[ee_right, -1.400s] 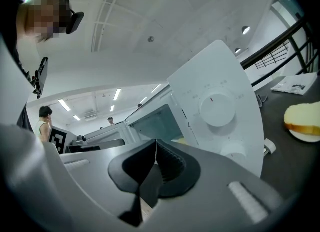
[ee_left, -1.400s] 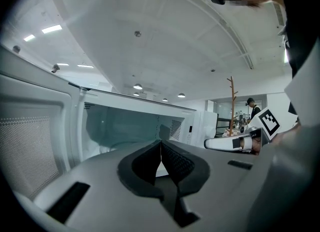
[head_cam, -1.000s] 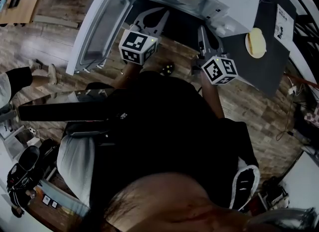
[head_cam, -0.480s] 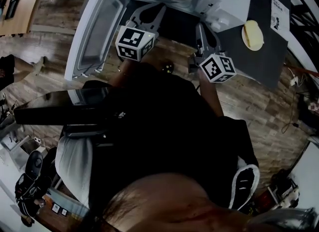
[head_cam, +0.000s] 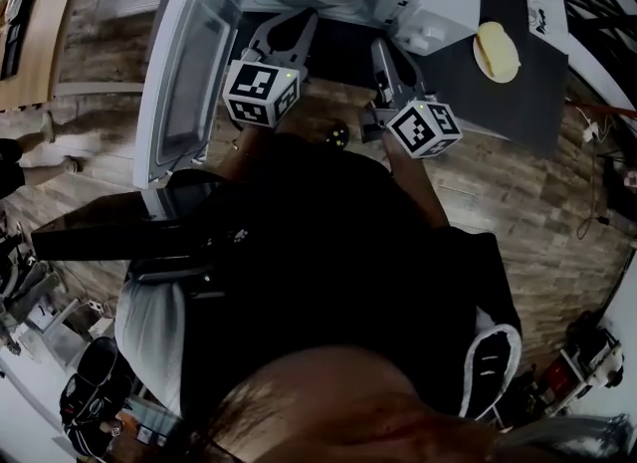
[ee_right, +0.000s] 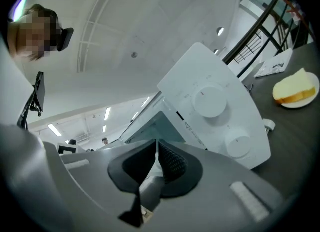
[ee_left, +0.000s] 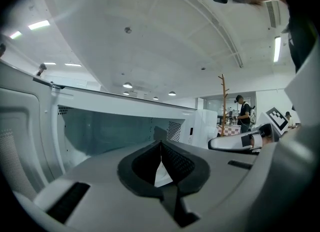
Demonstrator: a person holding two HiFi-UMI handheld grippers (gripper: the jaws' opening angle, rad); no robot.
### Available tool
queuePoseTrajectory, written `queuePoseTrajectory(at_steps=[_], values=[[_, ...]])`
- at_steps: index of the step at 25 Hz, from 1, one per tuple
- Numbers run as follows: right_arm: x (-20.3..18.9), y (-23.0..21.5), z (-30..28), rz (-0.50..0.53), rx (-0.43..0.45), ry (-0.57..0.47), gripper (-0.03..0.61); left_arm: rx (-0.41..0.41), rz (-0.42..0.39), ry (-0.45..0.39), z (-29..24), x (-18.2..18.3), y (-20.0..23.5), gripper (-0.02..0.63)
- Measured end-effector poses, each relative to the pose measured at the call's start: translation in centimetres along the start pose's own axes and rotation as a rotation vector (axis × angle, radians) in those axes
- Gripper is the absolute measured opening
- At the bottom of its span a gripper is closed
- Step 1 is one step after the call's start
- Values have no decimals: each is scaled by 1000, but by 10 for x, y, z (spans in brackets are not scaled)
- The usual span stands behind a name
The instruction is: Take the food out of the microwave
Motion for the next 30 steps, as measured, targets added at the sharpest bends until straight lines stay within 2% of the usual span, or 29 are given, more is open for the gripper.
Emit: queuePoseTrajectory(at_steps=[6, 10, 21, 24, 30], values=[[-7, 13, -21, -73, -11, -12, 3, -35, -6, 1, -5, 3, 14, 8], [-16, 6, -36, -124, -81, -16, 15, -69, -7, 20, -9, -2, 23, 8], [-31, -15, -72, -247, -215, 2, 91, -150, -22, 57, -28, -8, 40, 8], [-34, -20, -79, -285, -234, 16, 120, -160, -16, 57, -31, -8, 41, 8], [-42, -27, -95, -336, -262, 41, 137, -162, -16, 58, -29, -7, 44, 8]])
Point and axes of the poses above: the fingertips, and each gripper's own axes: z backward along the fingers, y to its left, x out of its top, the point moved 3 cm from there along z, backward along the fingers, and after that the axes turned 14 degrees about -x, right-handed, at the moved point
